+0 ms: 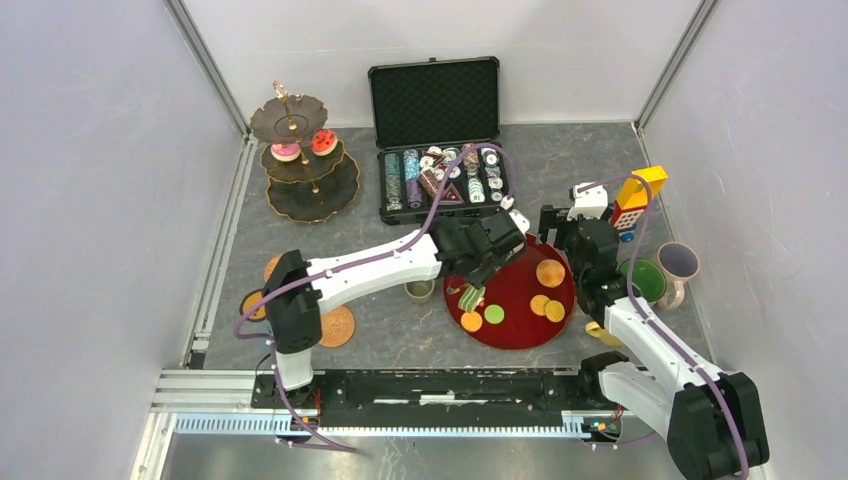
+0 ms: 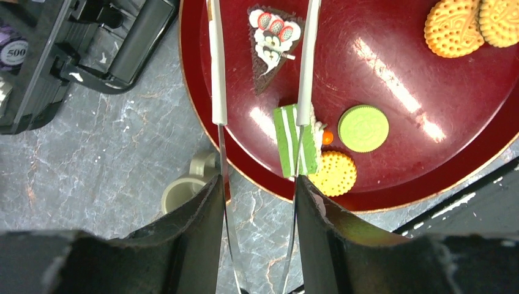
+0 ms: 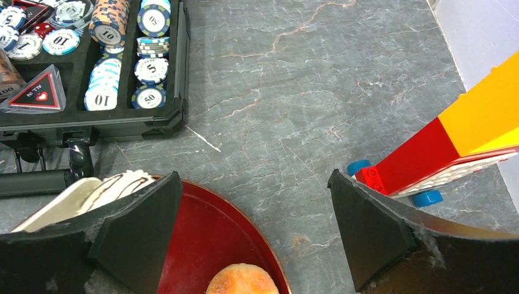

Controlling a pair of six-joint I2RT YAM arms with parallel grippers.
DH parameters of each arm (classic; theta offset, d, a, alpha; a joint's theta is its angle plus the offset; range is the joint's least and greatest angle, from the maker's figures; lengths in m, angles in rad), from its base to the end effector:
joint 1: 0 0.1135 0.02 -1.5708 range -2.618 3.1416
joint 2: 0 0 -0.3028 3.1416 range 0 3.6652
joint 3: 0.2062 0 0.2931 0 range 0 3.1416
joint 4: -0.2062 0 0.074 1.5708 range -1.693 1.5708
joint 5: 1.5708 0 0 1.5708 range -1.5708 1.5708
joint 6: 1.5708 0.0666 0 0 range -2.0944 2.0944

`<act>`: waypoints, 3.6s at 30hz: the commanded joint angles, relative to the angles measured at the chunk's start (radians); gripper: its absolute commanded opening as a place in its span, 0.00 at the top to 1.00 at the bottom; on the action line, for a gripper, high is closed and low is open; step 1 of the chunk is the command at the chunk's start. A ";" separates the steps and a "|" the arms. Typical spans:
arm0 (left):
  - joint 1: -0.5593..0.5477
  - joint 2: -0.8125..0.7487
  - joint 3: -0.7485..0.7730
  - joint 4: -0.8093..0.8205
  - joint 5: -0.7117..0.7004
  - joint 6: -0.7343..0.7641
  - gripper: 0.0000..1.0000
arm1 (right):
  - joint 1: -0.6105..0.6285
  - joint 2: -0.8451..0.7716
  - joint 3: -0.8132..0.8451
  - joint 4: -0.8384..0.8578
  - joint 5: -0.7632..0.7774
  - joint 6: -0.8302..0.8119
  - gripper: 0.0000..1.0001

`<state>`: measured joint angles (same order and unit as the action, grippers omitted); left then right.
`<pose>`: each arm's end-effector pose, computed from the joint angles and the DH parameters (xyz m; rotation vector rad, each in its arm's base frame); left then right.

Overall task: Serve the afternoon tea
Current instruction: Pick up the desert from the tray, then place the desert on the desert table.

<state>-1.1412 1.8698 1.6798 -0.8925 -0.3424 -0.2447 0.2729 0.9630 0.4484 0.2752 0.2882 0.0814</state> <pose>0.2146 -0.4147 0.2869 1.0071 2.3478 -0.0667 0.2557 0.0519 0.2404 0.0319 1.7999 -0.0080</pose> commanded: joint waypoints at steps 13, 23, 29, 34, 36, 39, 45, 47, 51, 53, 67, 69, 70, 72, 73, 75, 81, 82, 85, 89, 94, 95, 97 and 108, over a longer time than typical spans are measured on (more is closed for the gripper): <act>0.023 -0.340 -0.222 -0.070 -0.396 -0.035 0.96 | -0.003 0.008 0.018 0.032 -0.007 0.003 0.02; 0.227 -0.450 -0.397 -0.030 -0.464 -0.225 0.98 | -0.004 0.010 0.018 0.033 -0.010 0.005 0.02; 0.345 -0.401 -0.451 0.180 -0.547 -0.217 0.98 | -0.003 0.019 0.015 0.047 -0.024 0.013 0.02; 0.413 -0.267 -0.383 0.218 -0.596 -0.239 0.98 | -0.004 0.032 0.019 0.049 -0.041 0.020 0.02; 0.443 -0.215 -0.359 0.240 -0.582 -0.226 0.98 | -0.004 0.034 0.015 0.054 -0.040 0.021 0.02; 0.486 -0.138 -0.301 0.240 -0.523 -0.223 0.98 | -0.004 0.038 0.017 0.055 -0.039 0.021 0.02; 0.533 -0.068 -0.251 0.299 -0.514 -0.208 0.98 | -0.003 0.055 0.018 0.062 -0.048 0.024 0.02; 0.551 -0.051 -0.239 0.320 -0.505 -0.191 0.98 | -0.003 0.058 0.021 0.058 -0.044 0.023 0.02; 0.599 -0.008 -0.190 0.328 -0.466 -0.169 0.98 | -0.003 0.055 0.019 0.058 -0.035 0.019 0.02; 0.621 0.009 -0.171 0.325 -0.440 -0.171 0.98 | -0.004 0.057 0.018 0.059 -0.035 0.019 0.02; 0.698 0.061 -0.163 0.321 -0.463 -0.210 0.91 | -0.004 0.066 0.021 0.061 -0.039 0.019 0.02; 0.708 0.065 -0.166 0.330 -0.446 -0.205 0.87 | -0.005 0.065 0.020 0.061 -0.040 0.018 0.02; 0.715 0.069 -0.166 0.335 -0.429 -0.199 0.83 | -0.004 0.064 0.019 0.061 -0.039 0.020 0.02; 0.726 0.075 -0.161 0.331 -0.399 -0.200 0.80 | -0.005 0.062 0.019 0.061 -0.037 0.019 0.02; 0.732 0.078 -0.162 0.331 -0.388 -0.201 0.79 | -0.005 0.062 0.019 0.060 -0.037 0.019 0.02; 0.741 0.078 -0.163 0.331 -0.381 -0.207 0.78 | -0.004 0.062 0.018 0.061 -0.037 0.020 0.02; 0.753 0.067 -0.168 0.340 -0.370 -0.202 0.65 | -0.004 0.067 0.019 0.062 -0.040 0.019 0.02; 0.753 0.066 -0.169 0.340 -0.368 -0.203 0.63 | -0.005 0.066 0.019 0.062 -0.041 0.019 0.02; 0.754 0.061 -0.175 0.340 -0.356 -0.201 0.60 | -0.005 0.065 0.019 0.062 -0.041 0.020 0.02; 0.754 0.044 -0.186 0.340 -0.329 -0.202 0.53 | -0.005 0.066 0.018 0.062 -0.042 0.018 0.02; 0.755 0.007 -0.214 0.342 -0.316 -0.203 0.48 | -0.004 0.065 0.018 0.062 -0.045 0.018 0.02; 0.755 0.003 -0.219 0.342 -0.314 -0.202 0.47 | -0.005 0.065 0.018 0.063 -0.046 0.019 0.02; 0.755 -0.007 -0.225 0.343 -0.312 -0.198 0.45 | -0.005 0.065 0.018 0.062 -0.046 0.019 0.02; 0.753 -0.048 -0.251 0.356 -0.274 -0.198 0.40 | -0.004 0.068 0.018 0.062 -0.047 0.019 0.02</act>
<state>-0.3885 1.8847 1.4334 -0.5842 -0.6415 -0.4290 0.2726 1.0294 0.4484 0.2974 0.2462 0.0929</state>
